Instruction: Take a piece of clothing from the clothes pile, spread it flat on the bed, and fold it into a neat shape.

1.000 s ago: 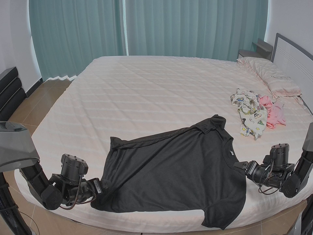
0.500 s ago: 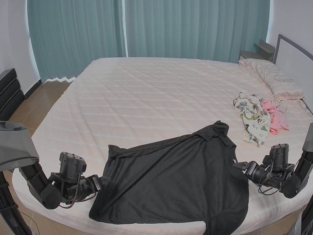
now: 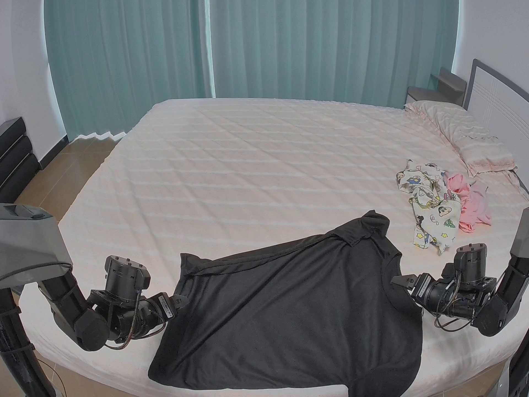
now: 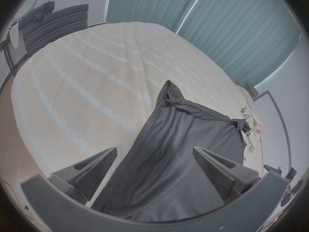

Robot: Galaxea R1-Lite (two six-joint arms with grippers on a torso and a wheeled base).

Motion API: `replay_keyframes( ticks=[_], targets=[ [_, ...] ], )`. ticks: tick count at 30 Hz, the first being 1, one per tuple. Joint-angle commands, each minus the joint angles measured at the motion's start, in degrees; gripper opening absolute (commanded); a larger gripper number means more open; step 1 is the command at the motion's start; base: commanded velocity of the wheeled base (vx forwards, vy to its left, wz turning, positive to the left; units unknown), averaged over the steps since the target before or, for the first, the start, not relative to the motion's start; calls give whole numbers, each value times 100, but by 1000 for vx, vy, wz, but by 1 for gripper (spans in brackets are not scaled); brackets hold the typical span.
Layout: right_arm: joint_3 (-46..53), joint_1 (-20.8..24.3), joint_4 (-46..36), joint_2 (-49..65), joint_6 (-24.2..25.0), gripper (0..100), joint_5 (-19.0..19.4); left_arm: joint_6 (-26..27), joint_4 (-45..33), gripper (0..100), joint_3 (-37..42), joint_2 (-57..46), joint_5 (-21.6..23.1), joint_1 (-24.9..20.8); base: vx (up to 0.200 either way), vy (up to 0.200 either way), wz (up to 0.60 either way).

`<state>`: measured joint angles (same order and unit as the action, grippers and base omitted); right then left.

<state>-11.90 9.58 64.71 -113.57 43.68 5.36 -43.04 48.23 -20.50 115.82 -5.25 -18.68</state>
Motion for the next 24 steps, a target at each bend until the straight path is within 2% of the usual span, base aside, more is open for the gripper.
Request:
replay_keyframes(
  ticks=[1, 9, 13, 16, 24],
  targets=[
    [3, 9, -2, 1, 0, 100, 0, -11, 3, 100, -15, 54, -2, -4, 0, -200, 0],
    [3, 9, -2, 1, 0, 100, -9, -11, 11, 100, -59, 107, -20, -4, 0, -25, 0],
    [21, 9, 7, 45, 0, 100, -9, -204, 73, 100, -164, 160, -28, -4, 0, 0, 0],
    [47, 17, 7, 159, 0, 100, -9, -486, 240, 100, -384, 230, -11, -40, 0, 0, 0],
    [153, 26, 7, 309, 0, 100, 0, -486, 82, 100, -1404, 960, -125, -57, 0, 0, 0]
  ],
)
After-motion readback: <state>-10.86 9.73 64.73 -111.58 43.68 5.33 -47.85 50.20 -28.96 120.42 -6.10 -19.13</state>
